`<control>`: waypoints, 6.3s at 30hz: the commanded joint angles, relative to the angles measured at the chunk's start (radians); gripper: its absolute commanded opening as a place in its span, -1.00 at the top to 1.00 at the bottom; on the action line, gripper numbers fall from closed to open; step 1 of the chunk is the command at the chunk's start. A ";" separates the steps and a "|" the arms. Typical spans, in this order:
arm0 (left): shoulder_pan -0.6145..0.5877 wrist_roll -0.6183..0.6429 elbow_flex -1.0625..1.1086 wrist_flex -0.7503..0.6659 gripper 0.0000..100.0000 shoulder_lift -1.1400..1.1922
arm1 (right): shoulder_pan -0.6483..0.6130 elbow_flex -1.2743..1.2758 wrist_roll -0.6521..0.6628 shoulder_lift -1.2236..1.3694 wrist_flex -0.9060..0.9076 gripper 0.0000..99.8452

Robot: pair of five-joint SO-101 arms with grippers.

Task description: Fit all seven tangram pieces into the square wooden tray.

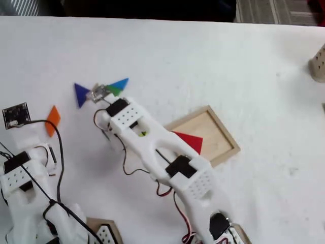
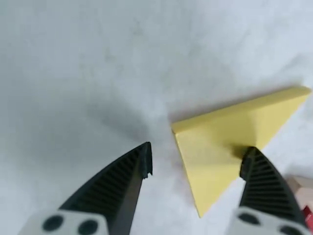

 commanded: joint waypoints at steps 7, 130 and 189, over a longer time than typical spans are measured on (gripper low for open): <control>0.008 -0.014 -0.003 -0.014 0.95 -0.025 | 0.065 -0.080 0.017 0.070 0.085 0.69; 0.202 -0.008 0.020 -0.012 0.95 -0.031 | 0.799 0.157 0.196 -0.613 0.335 0.80; 1.532 0.666 -0.588 -0.609 0.96 0.799 | 1.294 0.924 0.250 -0.714 -0.291 0.96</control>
